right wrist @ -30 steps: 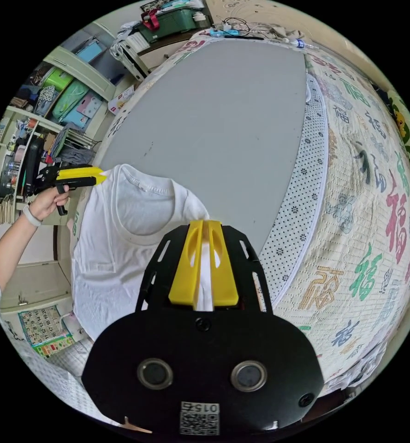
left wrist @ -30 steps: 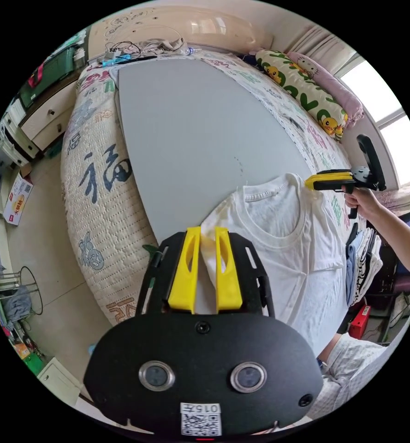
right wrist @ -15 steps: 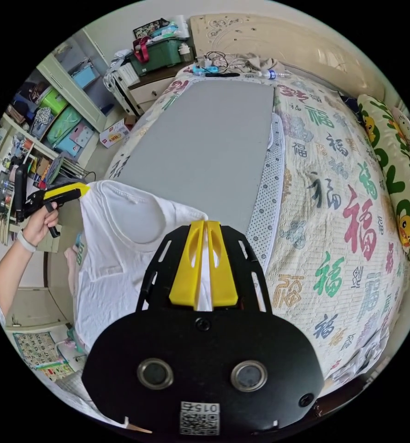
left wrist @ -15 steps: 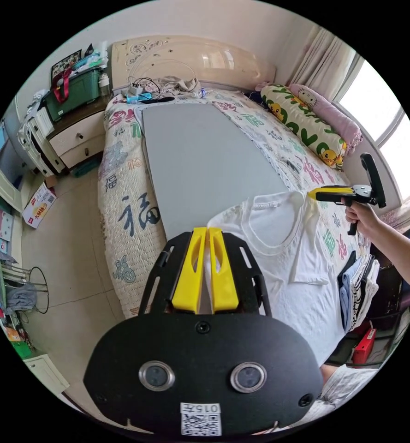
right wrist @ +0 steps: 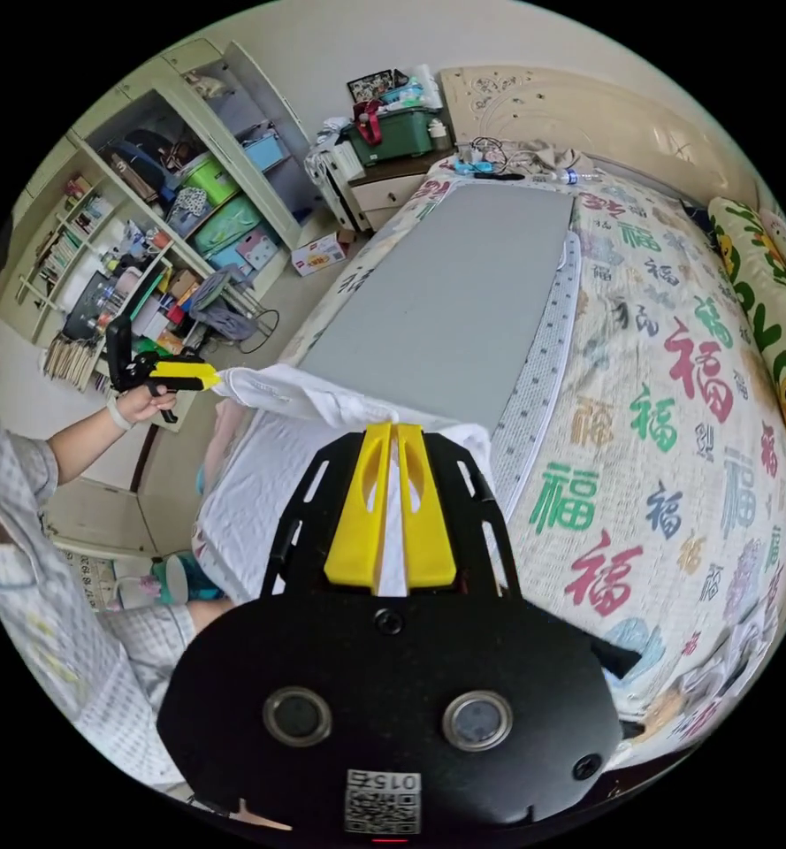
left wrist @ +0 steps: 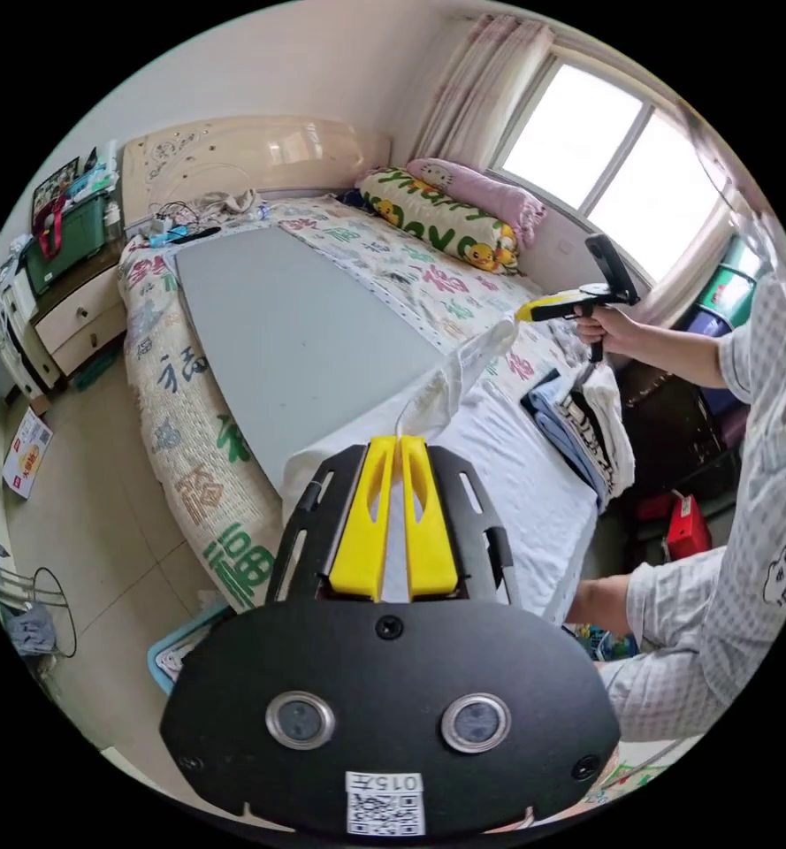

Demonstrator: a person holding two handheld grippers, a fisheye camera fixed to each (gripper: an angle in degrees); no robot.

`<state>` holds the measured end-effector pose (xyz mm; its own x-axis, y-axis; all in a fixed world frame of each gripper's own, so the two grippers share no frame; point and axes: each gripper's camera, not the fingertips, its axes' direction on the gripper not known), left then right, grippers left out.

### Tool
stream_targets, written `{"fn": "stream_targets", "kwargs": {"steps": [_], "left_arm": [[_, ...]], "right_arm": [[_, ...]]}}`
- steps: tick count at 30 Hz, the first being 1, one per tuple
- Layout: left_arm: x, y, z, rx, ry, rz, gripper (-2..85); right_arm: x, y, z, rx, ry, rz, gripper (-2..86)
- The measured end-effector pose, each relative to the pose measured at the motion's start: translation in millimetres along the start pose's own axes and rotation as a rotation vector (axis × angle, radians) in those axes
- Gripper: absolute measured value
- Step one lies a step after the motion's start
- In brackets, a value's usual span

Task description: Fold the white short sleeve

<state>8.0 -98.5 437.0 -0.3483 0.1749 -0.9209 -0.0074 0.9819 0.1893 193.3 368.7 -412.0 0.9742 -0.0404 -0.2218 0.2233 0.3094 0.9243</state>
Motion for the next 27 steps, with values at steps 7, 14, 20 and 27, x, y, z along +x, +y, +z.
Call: {"fn": "stream_targets", "kwargs": {"steps": [7, 14, 20, 27], "left_arm": [[67, 79, -6, -0.094, 0.108, 0.014, 0.3], [106, 132, 8, -0.178, 0.140, -0.029, 0.4], [113, 146, 32, -0.271, 0.114, -0.076, 0.5], [139, 137, 31, -0.407, 0.077, -0.014, 1.5]], "right_arm": [[-47, 97, 17, -0.155, -0.073, -0.063, 0.3], [-83, 159, 64, -0.303, -0.063, -0.156, 0.3], [-94, 171, 120, -0.395, -0.013, -0.213, 0.2], [-101, 170, 136, -0.466, -0.014, -0.216, 5.8]]}}
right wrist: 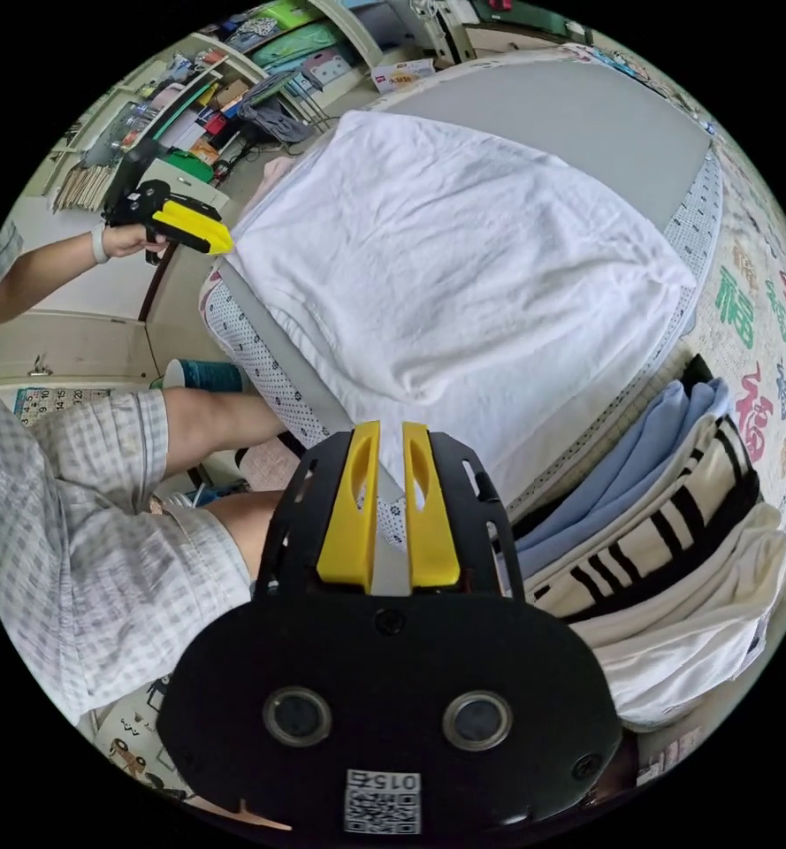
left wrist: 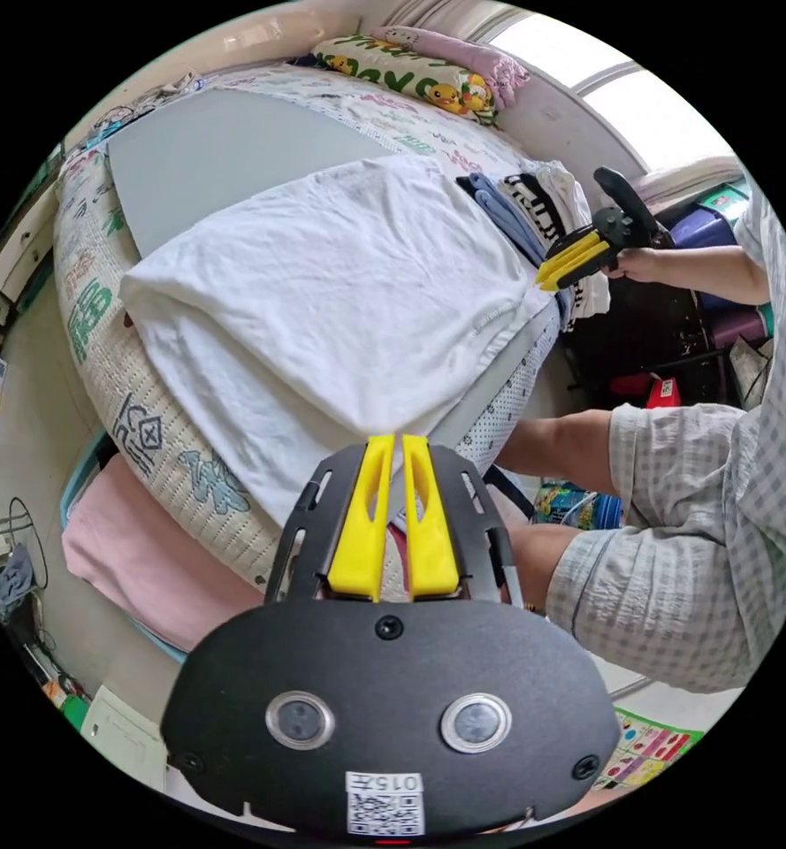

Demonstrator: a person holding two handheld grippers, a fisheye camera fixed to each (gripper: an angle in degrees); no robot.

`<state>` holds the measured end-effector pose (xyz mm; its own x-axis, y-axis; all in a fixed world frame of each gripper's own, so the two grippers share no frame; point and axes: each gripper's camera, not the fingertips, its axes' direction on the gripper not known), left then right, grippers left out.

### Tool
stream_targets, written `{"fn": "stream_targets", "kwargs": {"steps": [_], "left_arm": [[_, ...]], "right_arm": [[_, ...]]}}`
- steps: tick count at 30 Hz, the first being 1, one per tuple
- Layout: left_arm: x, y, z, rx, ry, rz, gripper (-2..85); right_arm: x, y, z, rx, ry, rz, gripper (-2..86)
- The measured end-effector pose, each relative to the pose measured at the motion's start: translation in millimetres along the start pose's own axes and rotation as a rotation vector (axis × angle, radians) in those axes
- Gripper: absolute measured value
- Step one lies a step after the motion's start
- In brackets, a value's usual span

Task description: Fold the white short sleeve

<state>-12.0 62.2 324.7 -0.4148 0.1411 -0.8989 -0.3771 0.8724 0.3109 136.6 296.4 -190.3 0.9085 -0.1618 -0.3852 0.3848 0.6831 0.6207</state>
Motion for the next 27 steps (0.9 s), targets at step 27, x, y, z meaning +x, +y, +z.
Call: {"fn": "stream_targets", "kwargs": {"steps": [27], "left_arm": [[47, -20, 69, -0.089, 0.022, 0.046, 0.7]], "right_arm": [[-4, -68, 72, -0.149, 0.010, -0.151, 2.3]]}}
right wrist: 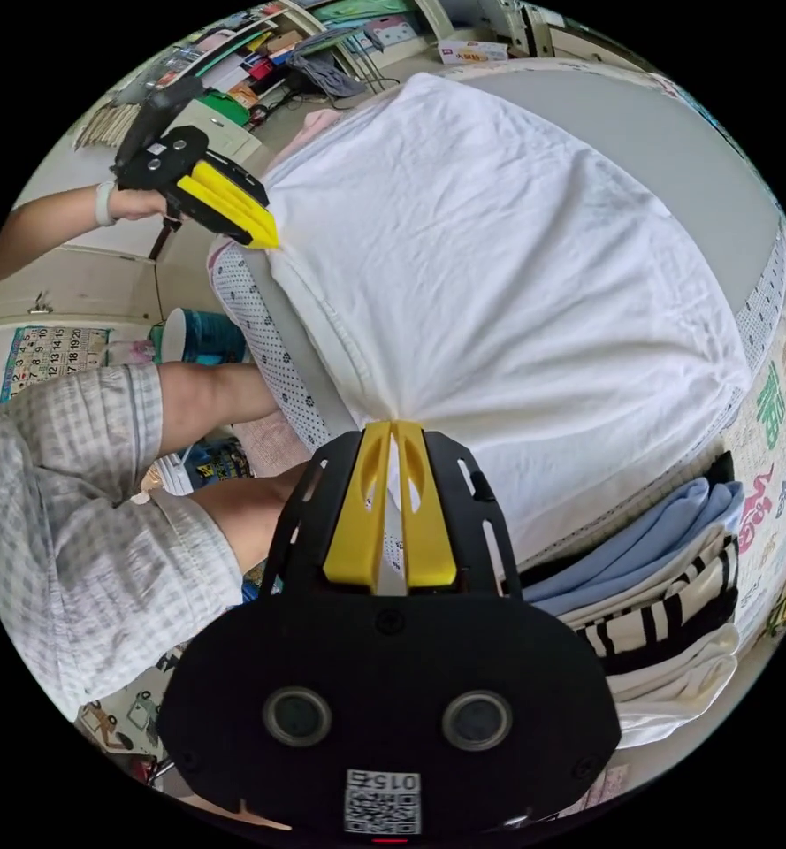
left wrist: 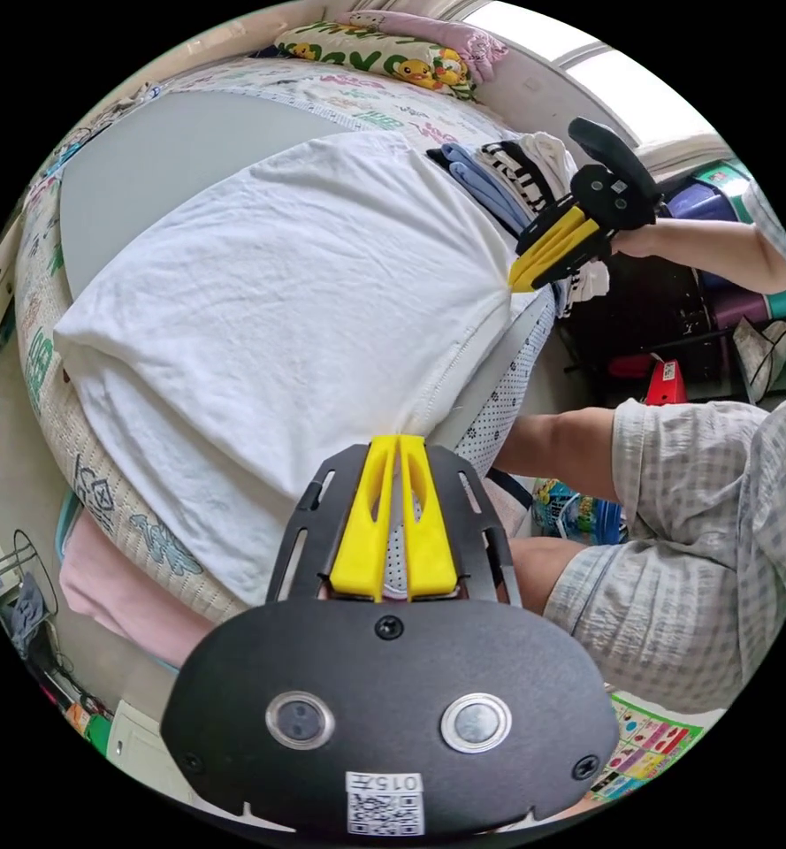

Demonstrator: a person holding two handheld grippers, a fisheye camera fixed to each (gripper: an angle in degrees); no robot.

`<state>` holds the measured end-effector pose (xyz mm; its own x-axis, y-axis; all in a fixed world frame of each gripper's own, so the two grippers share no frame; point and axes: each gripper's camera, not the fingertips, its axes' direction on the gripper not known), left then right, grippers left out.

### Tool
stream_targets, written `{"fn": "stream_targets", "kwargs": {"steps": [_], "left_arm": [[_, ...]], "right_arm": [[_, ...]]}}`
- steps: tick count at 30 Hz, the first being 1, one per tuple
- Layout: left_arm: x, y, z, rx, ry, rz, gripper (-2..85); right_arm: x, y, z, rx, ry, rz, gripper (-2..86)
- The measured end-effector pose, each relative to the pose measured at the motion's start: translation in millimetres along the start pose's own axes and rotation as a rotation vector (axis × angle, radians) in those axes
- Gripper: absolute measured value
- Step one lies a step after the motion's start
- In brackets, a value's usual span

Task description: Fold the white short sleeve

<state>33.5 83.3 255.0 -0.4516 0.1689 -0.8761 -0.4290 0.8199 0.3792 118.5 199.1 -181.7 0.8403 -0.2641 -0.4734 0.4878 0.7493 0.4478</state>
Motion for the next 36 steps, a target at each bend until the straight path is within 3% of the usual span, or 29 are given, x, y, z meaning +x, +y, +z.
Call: {"fn": "stream_targets", "kwargs": {"steps": [7, 12, 18, 25, 36], "left_arm": [[-38, 32, -17, 0.049, 0.108, -0.171, 4.1], [-144, 76, -76, 0.347, 0.065, -0.644, 6.7], [-240, 97, -60, 0.517, 0.163, -0.972, 9.5], [-286, 100, -14, 0.509, 0.233, -1.054, 9.5], [-311, 120, 41, 0.469, 0.306, -1.049, 0.8]], "right_arm": [[54, 38, -37, 0.181, -0.183, 0.274, 6.7], [159, 84, -87, 0.520, -0.265, 0.655, 8.1], [231, 84, -68, 0.646, -0.380, 0.957, 10.1], [252, 60, -33, 0.527, -0.397, 1.020, 10.0], [250, 67, -17, 0.518, -0.352, 1.062, 0.7]]}}
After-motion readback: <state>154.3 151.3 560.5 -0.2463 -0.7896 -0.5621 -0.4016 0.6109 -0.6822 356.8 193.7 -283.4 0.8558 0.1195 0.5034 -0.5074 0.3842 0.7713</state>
